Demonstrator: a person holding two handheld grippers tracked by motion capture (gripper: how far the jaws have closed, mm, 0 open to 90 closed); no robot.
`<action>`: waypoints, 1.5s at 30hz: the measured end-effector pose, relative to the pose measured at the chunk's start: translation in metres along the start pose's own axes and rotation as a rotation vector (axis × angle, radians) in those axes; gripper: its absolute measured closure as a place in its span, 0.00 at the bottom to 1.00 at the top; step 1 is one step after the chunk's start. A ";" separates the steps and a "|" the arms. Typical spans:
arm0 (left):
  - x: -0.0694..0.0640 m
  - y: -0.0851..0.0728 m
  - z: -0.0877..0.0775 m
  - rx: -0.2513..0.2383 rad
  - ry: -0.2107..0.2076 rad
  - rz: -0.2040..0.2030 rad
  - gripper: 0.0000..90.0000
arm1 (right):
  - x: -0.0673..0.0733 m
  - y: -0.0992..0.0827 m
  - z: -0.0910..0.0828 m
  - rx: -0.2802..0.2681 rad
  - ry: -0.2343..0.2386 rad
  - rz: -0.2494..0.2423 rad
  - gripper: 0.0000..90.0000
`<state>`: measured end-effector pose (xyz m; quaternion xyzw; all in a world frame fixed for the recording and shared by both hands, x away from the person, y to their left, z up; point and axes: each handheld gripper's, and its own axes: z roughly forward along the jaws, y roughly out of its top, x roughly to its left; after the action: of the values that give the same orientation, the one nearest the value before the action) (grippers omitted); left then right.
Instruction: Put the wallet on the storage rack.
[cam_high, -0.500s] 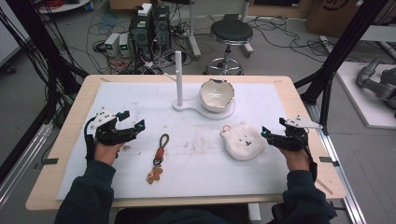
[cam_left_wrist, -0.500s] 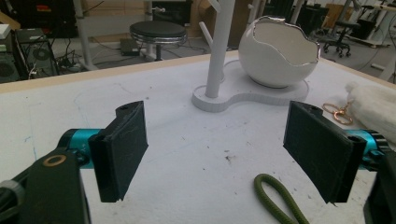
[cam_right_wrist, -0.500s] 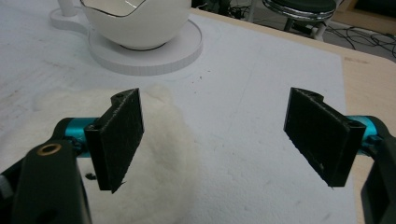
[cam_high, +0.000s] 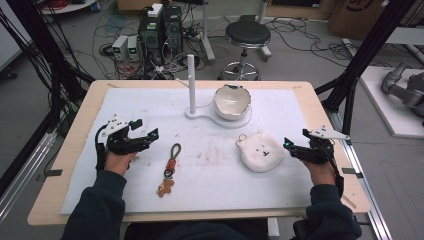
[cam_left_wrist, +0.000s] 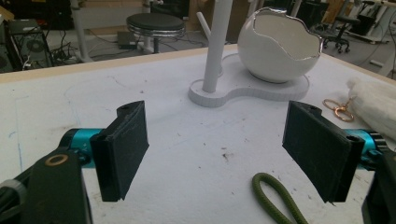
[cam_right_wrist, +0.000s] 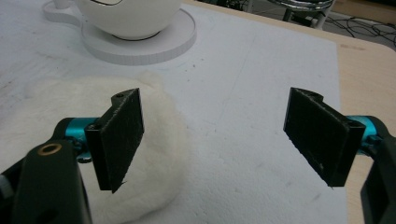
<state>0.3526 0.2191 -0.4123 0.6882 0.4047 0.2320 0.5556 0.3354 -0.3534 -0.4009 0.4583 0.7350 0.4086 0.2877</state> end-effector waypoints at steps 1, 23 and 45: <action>-0.002 0.000 0.000 0.010 -0.006 -0.001 0.25 | -0.001 0.000 -0.001 -0.004 -0.003 0.008 0.23; -0.017 -0.008 0.015 0.176 -0.081 0.012 0.34 | 0.005 0.001 0.003 0.000 0.024 0.006 0.23; -0.045 -0.020 0.034 0.340 -0.118 0.081 0.33 | 0.007 0.001 0.005 0.006 0.030 0.003 0.23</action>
<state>0.3478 0.1642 -0.4344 0.8005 0.3767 0.1418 0.4441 0.3375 -0.3448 -0.4028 0.4541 0.7399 0.4136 0.2744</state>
